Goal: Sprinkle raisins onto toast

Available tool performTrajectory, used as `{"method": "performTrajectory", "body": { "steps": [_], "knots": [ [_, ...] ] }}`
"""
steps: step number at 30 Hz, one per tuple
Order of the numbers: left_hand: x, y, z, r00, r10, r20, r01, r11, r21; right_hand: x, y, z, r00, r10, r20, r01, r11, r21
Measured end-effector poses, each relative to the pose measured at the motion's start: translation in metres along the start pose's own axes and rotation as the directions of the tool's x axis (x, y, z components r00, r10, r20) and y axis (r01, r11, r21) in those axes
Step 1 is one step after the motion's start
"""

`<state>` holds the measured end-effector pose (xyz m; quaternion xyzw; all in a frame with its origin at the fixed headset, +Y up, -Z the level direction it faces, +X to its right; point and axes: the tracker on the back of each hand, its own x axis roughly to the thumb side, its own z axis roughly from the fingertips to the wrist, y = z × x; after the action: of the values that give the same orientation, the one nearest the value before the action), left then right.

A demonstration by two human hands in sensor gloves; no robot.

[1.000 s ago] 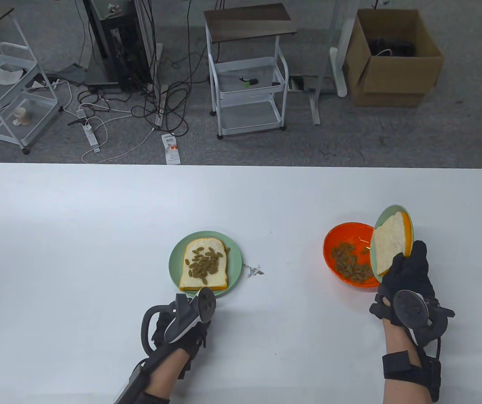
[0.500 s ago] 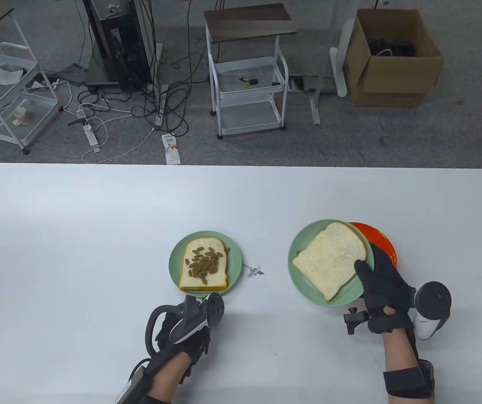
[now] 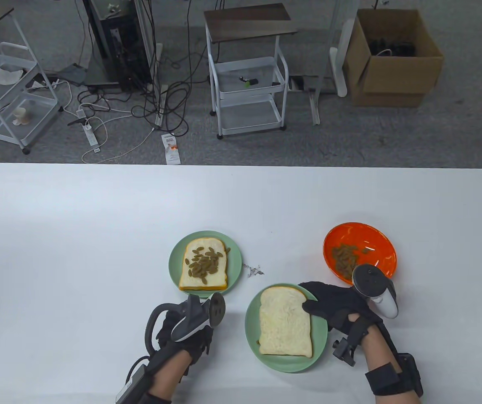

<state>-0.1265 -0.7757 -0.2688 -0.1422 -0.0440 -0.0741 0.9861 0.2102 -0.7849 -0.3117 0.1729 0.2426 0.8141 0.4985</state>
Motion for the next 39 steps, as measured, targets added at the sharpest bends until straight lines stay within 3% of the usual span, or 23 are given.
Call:
{"method": "performTrajectory", "body": {
  "steps": [3,6,7,9,11,14,16,18,19,20,21,23,24,29,34,39],
  "knots": [
    [-0.002,0.004,0.003,0.995,0.074,0.061,-0.076,0.997,0.033,-0.002,0.013,-0.006,0.999,0.013,-0.037,-0.011,0.998,0.054],
    [-0.005,0.014,0.011,0.955,0.258,0.147,-0.279,0.95,0.141,0.004,0.028,-0.01,0.979,0.178,-0.097,-0.174,0.984,0.047],
    [-0.004,0.018,0.015,0.945,0.282,0.167,-0.309,0.936,0.168,0.01,0.035,-0.009,0.95,0.259,-0.175,-0.258,0.966,0.031],
    [0.0,0.023,0.02,0.948,0.244,0.202,-0.283,0.939,0.197,0.023,0.048,-0.007,0.917,0.326,-0.23,-0.34,0.94,-0.025],
    [0.005,0.024,0.023,0.945,0.199,0.26,-0.235,0.966,0.112,0.031,0.06,-0.009,0.885,0.398,-0.24,-0.419,0.907,-0.042],
    [0.011,0.021,0.025,0.923,0.237,0.303,-0.267,0.962,0.061,0.041,0.072,-0.008,0.823,0.513,-0.244,-0.548,0.831,-0.102],
    [0.013,0.023,0.029,0.895,0.282,0.346,-0.331,0.939,0.091,0.055,0.081,-0.001,0.734,0.642,-0.221,-0.677,0.719,-0.158],
    [0.014,0.026,0.033,0.854,0.347,0.389,-0.423,0.897,0.129,0.07,0.088,0.009,0.66,0.743,-0.112,-0.732,0.604,-0.316],
    [0.015,0.027,0.035,0.844,0.364,0.394,-0.451,0.88,0.152,0.074,0.09,0.012,0.658,0.75,-0.059,-0.713,0.596,-0.369],
    [0.015,0.029,0.037,0.829,0.387,0.402,-0.49,0.851,0.19,0.08,0.092,0.014,0.684,0.724,0.089,-0.636,0.651,-0.414],
    [0.015,0.031,0.039,0.82,0.405,0.404,-0.511,0.837,0.198,0.083,0.094,0.012,0.735,0.638,0.228,-0.545,0.757,-0.36],
    [0.013,0.032,0.042,0.783,0.464,0.414,-0.578,0.788,0.211,0.083,0.099,0.012,0.85,0.462,0.254,-0.399,0.878,-0.264],
    [0.013,0.032,0.042,0.769,0.483,0.42,-0.599,0.774,0.206,0.083,0.102,0.012,0.866,0.412,0.283,-0.349,0.904,-0.247],
    [0.011,0.025,0.037,0.672,0.625,0.398,-0.714,0.688,0.127,0.084,0.104,0.015,0.845,0.453,0.285,-0.344,0.868,-0.358],
    [0.007,0.019,0.031,0.605,0.685,0.407,-0.769,0.636,0.072,0.07,0.096,0.009,0.915,0.223,0.337,-0.134,0.954,-0.269],
    [0.008,0.021,0.034,0.608,0.668,0.43,-0.759,0.648,0.067,0.065,0.087,0.006,0.93,0.114,0.349,-0.038,0.975,-0.218]
  ]
}}
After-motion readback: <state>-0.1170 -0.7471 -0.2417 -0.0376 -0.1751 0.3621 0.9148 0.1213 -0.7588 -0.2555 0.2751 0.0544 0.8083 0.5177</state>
